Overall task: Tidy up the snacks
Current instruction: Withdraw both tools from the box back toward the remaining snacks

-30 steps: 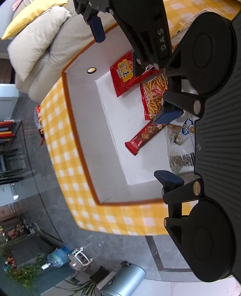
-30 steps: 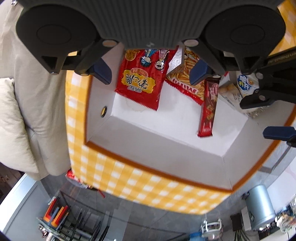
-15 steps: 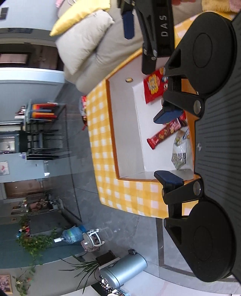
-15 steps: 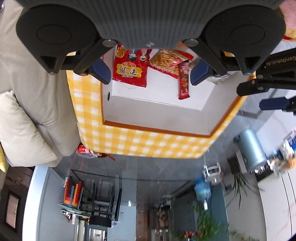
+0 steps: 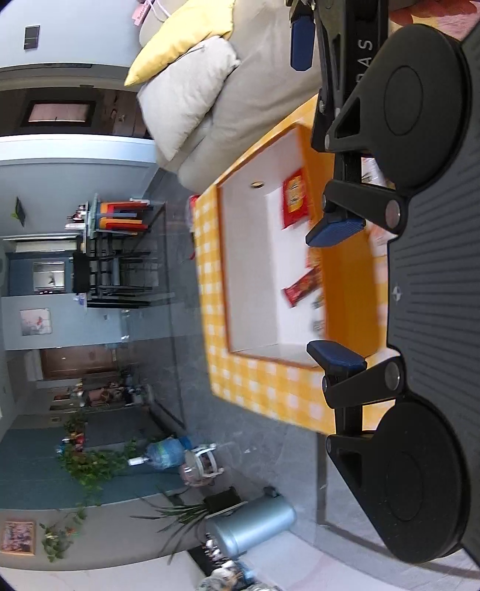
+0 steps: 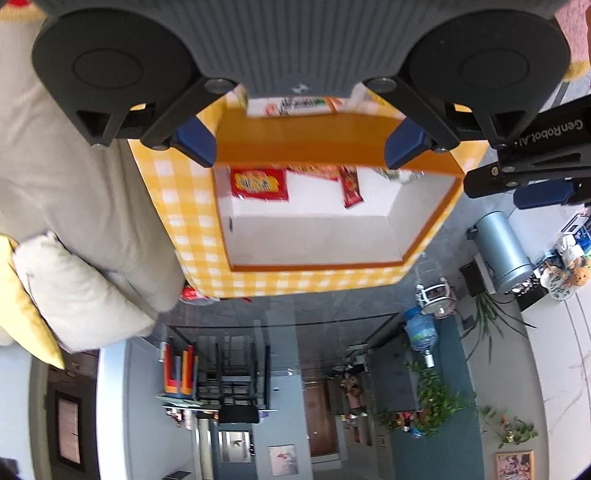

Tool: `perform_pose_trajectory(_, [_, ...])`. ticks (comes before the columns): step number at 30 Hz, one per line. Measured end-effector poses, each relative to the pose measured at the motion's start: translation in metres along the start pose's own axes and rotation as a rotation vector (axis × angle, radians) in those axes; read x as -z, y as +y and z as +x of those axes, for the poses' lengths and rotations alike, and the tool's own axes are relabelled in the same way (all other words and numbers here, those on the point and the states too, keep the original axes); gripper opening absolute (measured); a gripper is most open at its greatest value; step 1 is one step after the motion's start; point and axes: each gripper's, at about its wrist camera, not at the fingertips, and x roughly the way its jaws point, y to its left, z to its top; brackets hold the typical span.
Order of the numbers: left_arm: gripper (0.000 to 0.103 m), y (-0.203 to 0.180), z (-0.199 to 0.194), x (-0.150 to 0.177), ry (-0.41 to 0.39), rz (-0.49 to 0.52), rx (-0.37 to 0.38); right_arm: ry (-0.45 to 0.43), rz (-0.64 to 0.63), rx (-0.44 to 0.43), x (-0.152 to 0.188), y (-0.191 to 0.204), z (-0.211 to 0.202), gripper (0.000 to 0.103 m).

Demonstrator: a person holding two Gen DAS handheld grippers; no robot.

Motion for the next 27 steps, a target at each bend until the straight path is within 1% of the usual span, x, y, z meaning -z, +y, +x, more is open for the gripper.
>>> perform_pose_trajectory(4, [0.069,-0.008,0.001,0.02,0.05,0.016,0.009,0.018,0.047,0.033,0.027,-0.01,-0.007,0.094])
perform_pose_trajectory(6, [0.069,-0.011,0.002,0.029,0.069,0.036,0.006,0.028,0.044,0.047,0.039,-0.013,-0.012,0.094])
perform_pose_trajectory(8, [0.069,-0.014,0.0,0.039,0.079,0.041,0.004,0.048,0.038,0.072,0.051,-0.016,-0.015,0.094])
perform_pose_trajectory(13, [0.069,-0.018,-0.005,0.058,0.102,0.046,0.011,0.076,0.076,0.112,0.079,-0.026,-0.022,0.094])
perform_pose_trajectory(17, [0.07,-0.018,-0.005,0.073,0.14,0.025,0.042,0.099,0.037,0.116,0.1,-0.027,-0.031,0.094])
perform_pose_trajectory(21, [0.069,-0.027,0.0,0.079,0.172,0.053,0.089,0.123,0.07,0.097,0.106,-0.034,-0.028,0.094])
perform_pose_trajectory(24, [0.069,-0.03,0.004,0.078,0.179,0.057,0.103,0.138,0.086,0.11,0.107,-0.038,-0.021,0.089])
perform_pose_trajectory(25, [0.069,-0.03,0.006,0.077,0.181,0.053,0.111,0.15,0.087,0.122,0.107,-0.038,-0.019,0.085])
perform_pose_trajectory(26, [0.069,-0.03,0.008,0.077,0.185,0.049,0.123,0.162,0.091,0.129,0.107,-0.039,-0.016,0.077])
perform_pose_trajectory(27, [0.065,-0.031,0.01,0.076,0.194,0.046,0.137,0.171,0.095,0.134,0.108,-0.041,-0.013,0.074])
